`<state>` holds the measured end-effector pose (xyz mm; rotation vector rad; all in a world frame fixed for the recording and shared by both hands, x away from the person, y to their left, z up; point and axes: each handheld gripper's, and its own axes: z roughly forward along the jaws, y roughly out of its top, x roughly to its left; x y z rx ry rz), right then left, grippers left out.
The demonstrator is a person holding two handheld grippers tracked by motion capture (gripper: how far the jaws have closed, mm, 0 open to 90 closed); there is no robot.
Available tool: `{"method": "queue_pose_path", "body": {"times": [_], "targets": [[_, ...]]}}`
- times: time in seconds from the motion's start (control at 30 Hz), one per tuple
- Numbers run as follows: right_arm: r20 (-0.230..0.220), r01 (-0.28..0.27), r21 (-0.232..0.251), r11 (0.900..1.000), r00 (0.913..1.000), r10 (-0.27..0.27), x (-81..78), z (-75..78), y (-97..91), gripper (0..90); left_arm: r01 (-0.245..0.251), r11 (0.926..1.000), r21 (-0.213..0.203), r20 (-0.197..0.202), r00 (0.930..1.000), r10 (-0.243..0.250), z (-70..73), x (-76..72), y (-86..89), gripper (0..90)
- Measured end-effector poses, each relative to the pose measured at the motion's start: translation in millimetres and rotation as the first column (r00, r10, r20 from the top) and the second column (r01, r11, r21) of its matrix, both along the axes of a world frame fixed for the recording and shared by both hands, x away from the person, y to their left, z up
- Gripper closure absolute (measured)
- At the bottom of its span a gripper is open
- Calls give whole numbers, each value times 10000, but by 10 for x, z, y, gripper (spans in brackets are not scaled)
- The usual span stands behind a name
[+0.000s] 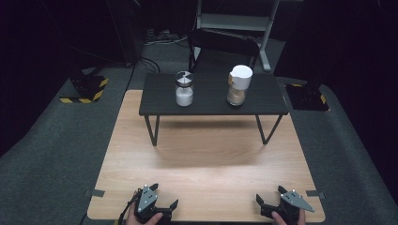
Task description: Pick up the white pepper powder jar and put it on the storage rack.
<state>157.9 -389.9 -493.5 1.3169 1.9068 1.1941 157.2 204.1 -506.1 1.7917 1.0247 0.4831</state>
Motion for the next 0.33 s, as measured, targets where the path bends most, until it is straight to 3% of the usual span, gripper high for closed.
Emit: {"method": "queue_pose_path", "body": {"times": [0.33], "targets": [[81, -192, 147, 9997, 9998, 191, -5, -17, -47, 0, -104, 9999, 0, -24, 9999, 104, 7, -1, -17, 10]]}}
